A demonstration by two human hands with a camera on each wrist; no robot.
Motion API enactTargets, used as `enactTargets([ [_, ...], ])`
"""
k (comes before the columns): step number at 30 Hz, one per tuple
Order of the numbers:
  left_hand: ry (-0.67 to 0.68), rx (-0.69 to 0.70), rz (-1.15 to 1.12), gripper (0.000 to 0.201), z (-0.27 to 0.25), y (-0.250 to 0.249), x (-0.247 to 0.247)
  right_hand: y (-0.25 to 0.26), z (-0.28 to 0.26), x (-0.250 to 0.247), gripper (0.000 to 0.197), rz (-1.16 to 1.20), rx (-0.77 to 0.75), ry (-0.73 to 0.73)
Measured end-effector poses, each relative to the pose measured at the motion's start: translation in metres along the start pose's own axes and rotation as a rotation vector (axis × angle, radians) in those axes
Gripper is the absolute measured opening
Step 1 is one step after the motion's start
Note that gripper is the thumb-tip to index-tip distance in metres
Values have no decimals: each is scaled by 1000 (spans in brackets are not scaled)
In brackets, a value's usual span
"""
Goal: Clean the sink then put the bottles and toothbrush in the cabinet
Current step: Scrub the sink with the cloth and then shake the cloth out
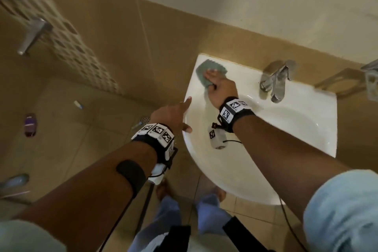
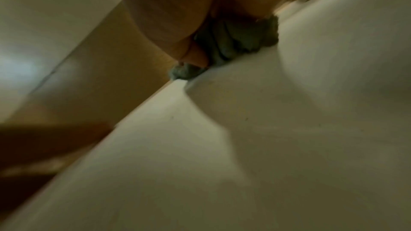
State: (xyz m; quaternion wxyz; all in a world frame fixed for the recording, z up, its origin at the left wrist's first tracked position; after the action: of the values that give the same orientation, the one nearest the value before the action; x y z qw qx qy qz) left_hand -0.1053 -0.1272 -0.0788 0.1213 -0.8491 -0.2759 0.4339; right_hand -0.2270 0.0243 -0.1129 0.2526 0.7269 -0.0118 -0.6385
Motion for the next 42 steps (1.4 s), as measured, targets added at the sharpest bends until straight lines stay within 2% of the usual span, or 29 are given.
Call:
enactTargets([
  [2, -96, -28, -125, 53, -16, 12, 1, 15, -23, 6, 46, 13, -219, 121],
  [3, -165, -50, -211, 40, -25, 20, 1, 18, -37, 8, 45, 20, -278, 169],
  [5, -302, -95, -354, 49, -38, 36, 2, 23, -72, 13, 39, 67, -319, 208],
  [7, -361, -111, -422, 56, -44, 44, 5, 21, -115, 15, 37, 121, -266, 278],
  [11, -337, -77, -473, 67, -38, 42, 9, -25, -206, 2, 29, 206, -276, 452],
  [13, -329, -54, -488, 63, -33, 36, 12, -59, -236, -26, 31, 227, -171, 570],
  [15, -315, -35, -481, 52, -29, 29, 14, -89, -251, -61, 40, 255, 81, 630],
  [16, -314, -34, -472, 46, -27, 27, 15, -102, -253, -78, 42, 279, 230, 592],
  [18, -300, -37, -463, 34, -24, 22, 19, -129, -252, -95, 37, 228, 479, 409],
  [19, -291, -41, -460, 30, -24, 21, 21, -141, -248, -93, 34, 100, 561, 369],
  [20, -281, -44, -457, 29, -24, 21, 24, -150, -244, -83, 35, -69, 595, 409],
  [22, -261, -41, -447, 29, -27, 21, 26, -148, -232, -48, 44, -332, 552, 573],
  [23, -257, -39, -448, 29, -29, 23, 28, -140, -222, -26, 46, -366, 528, 617],
  [26, -270, -51, -437, 30, -39, 32, 30, -80, -182, 16, 44, -222, 446, 578],
  [29, -294, -91, -440, 31, -48, 47, 29, -5, -153, 29, 46, -10, 334, 603],
  [31, -327, -125, -434, 34, -54, 55, 31, 22, -157, 28, 53, 38, 302, 578],
  [33, -347, -149, -438, 36, -59, 57, 33, 26, -183, 19, 56, 22, 195, 495],
  [35, -353, -160, -466, 36, -63, 52, 39, 10, -221, 8, 54, 1, 70, 471],
  [37, -378, -148, -498, 35, -66, 43, 48, -28, -260, -3, 50, -54, -42, 488],
  [40, -368, -135, -567, 32, -72, 17, 71, -114, -298, -42, 42, -146, -214, 449],
  [42, -379, -142, -618, 34, -79, -7, 87, -182, -307, -75, 39, -192, -278, 366],
])
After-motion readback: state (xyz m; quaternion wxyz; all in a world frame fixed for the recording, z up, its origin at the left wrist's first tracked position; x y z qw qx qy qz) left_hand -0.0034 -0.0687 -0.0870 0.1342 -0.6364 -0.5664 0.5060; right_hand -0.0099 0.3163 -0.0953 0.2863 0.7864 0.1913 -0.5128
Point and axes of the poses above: each hand's wrist, its own z-axis towards the middle knuckle, its own x-axis out of the palm, y = z × x, the point moved 1 cm from there along z, towards the middle knuckle, and after that the axes turned 14 degrees about -z, right-handed, at the moved point
